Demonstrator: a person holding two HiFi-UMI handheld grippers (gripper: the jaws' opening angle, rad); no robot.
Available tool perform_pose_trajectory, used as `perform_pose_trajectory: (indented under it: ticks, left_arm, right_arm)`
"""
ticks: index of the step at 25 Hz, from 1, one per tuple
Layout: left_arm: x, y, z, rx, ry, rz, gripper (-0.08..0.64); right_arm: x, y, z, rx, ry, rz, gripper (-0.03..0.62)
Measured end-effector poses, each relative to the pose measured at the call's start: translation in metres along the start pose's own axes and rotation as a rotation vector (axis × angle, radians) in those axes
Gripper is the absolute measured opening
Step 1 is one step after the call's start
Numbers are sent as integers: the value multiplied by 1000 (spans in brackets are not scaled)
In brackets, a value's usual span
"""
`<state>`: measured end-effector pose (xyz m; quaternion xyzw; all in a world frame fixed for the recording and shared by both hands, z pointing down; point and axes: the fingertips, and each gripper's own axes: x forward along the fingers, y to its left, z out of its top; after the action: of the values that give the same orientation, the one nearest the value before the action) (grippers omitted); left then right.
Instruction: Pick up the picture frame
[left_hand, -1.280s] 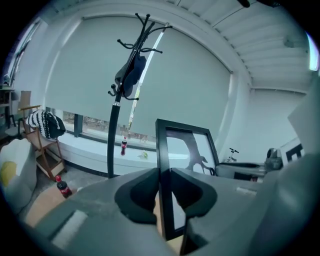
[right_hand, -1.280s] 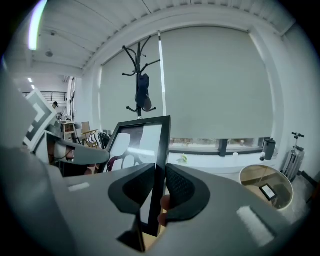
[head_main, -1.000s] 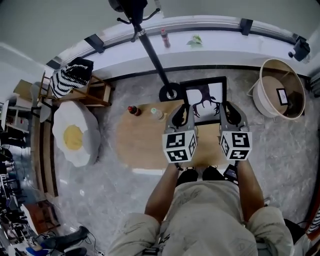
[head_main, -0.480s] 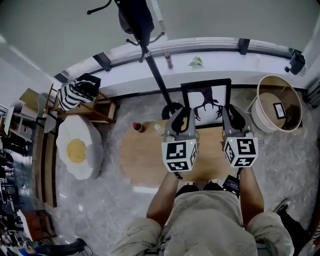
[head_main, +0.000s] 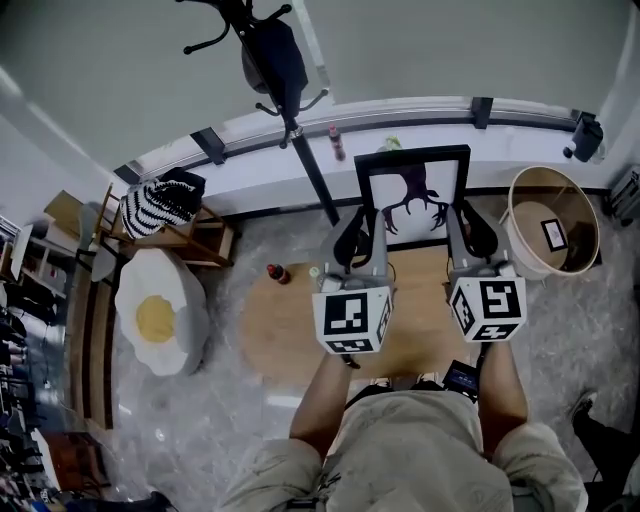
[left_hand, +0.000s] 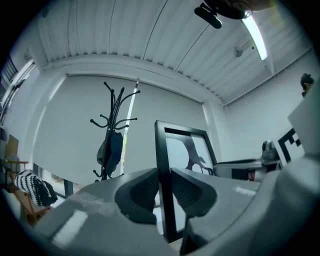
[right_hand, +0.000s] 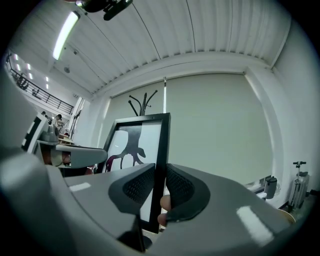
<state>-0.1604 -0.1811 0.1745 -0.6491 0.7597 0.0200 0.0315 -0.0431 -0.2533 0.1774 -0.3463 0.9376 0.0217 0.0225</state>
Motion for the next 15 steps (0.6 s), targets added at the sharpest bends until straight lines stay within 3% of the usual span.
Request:
perform_pose_trajectory:
  ticks: [5, 10, 15]
  left_arm:
    - [-5, -7, 36, 55, -81, 0, 86]
    - [-9, -12, 70, 52, -142, 16, 86]
    - [-17, -19, 92, 96, -195, 20, 87]
  right_arm:
    - [-7, -3, 37, -25, -62, 0, 72]
    - [-15, -4, 70, -49, -137, -15, 71]
    - [-24, -3, 91, -65, -199, -24, 72]
